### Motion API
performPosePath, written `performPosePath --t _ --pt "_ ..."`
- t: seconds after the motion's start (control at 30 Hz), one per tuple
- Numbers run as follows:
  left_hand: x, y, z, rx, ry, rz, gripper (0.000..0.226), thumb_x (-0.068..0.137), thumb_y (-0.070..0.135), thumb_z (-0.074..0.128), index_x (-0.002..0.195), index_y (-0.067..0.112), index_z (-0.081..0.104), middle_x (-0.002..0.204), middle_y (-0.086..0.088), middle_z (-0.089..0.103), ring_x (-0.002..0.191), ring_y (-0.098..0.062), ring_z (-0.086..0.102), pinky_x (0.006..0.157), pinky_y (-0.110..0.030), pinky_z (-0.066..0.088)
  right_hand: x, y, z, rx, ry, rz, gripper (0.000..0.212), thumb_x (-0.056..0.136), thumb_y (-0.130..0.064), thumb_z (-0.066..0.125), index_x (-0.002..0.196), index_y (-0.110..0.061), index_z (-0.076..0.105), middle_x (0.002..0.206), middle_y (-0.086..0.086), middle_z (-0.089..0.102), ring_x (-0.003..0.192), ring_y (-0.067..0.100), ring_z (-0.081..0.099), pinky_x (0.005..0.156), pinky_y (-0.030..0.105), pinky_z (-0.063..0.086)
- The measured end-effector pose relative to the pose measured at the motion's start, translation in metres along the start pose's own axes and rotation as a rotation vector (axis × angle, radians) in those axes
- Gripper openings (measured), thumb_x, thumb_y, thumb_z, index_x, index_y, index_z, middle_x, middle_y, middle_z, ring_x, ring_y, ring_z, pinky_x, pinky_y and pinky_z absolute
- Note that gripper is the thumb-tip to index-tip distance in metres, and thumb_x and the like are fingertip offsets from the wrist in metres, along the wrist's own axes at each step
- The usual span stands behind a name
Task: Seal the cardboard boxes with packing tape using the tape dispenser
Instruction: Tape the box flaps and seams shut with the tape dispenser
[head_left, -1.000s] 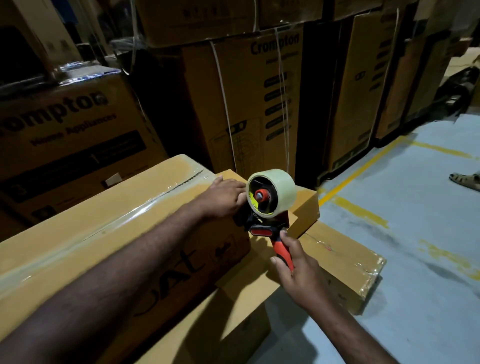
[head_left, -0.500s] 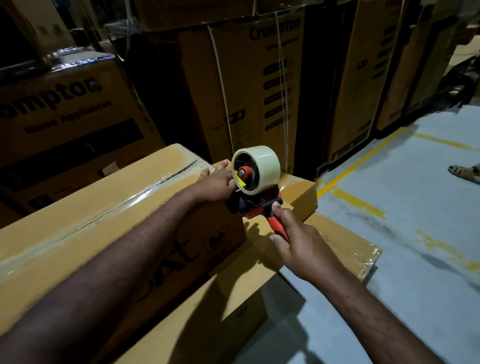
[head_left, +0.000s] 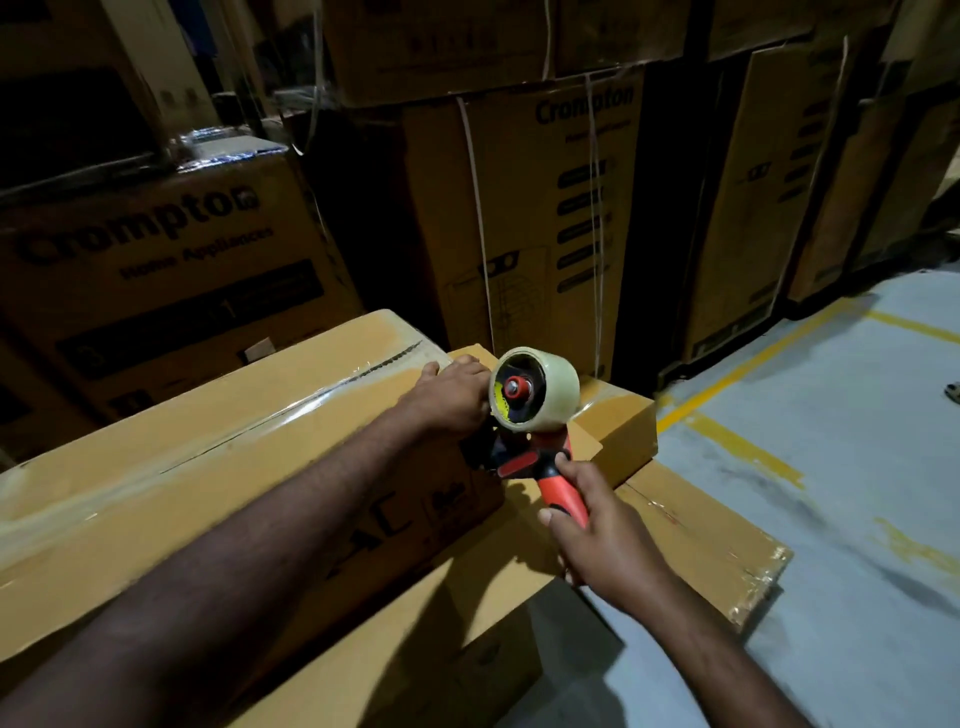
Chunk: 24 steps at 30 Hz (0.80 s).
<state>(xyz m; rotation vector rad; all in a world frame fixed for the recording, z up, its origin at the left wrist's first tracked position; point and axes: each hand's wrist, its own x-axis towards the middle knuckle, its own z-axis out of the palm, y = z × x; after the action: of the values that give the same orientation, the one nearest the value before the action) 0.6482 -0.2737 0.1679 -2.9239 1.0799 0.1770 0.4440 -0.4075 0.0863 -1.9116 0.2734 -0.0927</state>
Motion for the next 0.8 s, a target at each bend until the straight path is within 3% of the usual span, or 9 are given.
performPosePath --t 0.1,0.27,0.43,0.53,0.63,0.7,0.8 --pt "-0.003 0.0 0.002 0.046 0.059 -0.01 0.039 0.108 0.042 0.038 0.132 0.017 0.055 0.142 -0.004 0.051 0.14 -0.019 0.035 0.118 -0.054 0.021 0.007 -0.002 -0.021 0.15 -0.04 0.05 0.054 0.096 -0.023 0.066 0.138 -0.047 0.041 0.113 0.011 0.055 0.067 0.022 0.067 0.06 0.04 0.061" --pt "-0.013 -0.001 0.009 0.035 0.15 -0.061 0.044 0.108 0.048 0.033 0.116 0.017 0.063 0.134 -0.004 0.058 0.14 -0.019 0.04 0.116 -0.059 0.023 0.013 -0.02 -0.049 0.199 -0.13 0.067 0.051 0.095 -0.016 0.068 0.134 -0.041 0.049 0.111 0.02 0.057 0.061 0.021 0.063 0.052 0.031 0.052" --pt "-0.041 -0.044 0.012 0.094 0.186 -0.118 0.039 0.108 0.043 0.037 0.128 0.022 0.062 0.136 0.0 0.059 0.139 -0.017 0.041 0.114 -0.053 0.026 0.025 -0.03 -0.045 0.295 -0.136 0.097 0.045 0.096 -0.015 0.066 0.133 -0.033 0.049 0.087 0.02 0.065 0.062 0.026 0.062 0.053 0.033 0.052" --pt "-0.052 -0.058 0.018 0.136 0.217 -0.101 0.043 0.108 0.035 0.038 0.149 0.024 0.046 0.143 -0.003 0.055 0.143 -0.02 0.038 0.115 -0.049 0.03 0.04 -0.028 -0.023 0.407 -0.098 0.133 0.046 0.098 -0.012 0.062 0.137 -0.026 0.046 0.082 0.021 0.065 0.062 0.027 0.062 0.052 0.034 0.053" --pt "-0.053 -0.052 0.023 0.13 0.232 -0.146 0.05 0.106 0.037 0.04 0.155 0.023 0.036 0.159 -0.008 0.04 0.153 -0.026 0.023 0.122 -0.05 0.024 0.062 -0.025 0.011 0.551 -0.078 0.177 0.044 0.098 -0.012 0.061 0.138 -0.021 0.045 0.082 0.025 0.066 0.067 0.031 0.064 0.056 0.038 0.056" --pt "-0.053 -0.042 0.023 0.065 0.244 -0.283 0.052 0.105 0.042 0.037 0.154 0.022 0.038 0.168 -0.011 0.02 0.156 -0.031 0.01 0.124 -0.055 0.016 0.076 -0.023 0.034 0.573 -0.06 0.193 0.044 0.096 -0.015 0.064 0.136 -0.021 0.046 0.082 0.024 0.067 0.068 0.031 0.065 0.057 0.038 0.056" --pt "-0.052 -0.028 0.026 0.039 0.258 -0.402 0.048 0.106 0.046 0.034 0.145 0.022 0.05 0.169 -0.013 0.014 0.156 -0.035 0.006 0.12 -0.066 0.006 0.097 -0.02 0.064 0.55 -0.055 0.204 0.043 0.094 -0.017 0.068 0.133 -0.021 0.05 0.083 0.02 0.069 0.064 0.025 0.063 0.051 0.031 0.051"
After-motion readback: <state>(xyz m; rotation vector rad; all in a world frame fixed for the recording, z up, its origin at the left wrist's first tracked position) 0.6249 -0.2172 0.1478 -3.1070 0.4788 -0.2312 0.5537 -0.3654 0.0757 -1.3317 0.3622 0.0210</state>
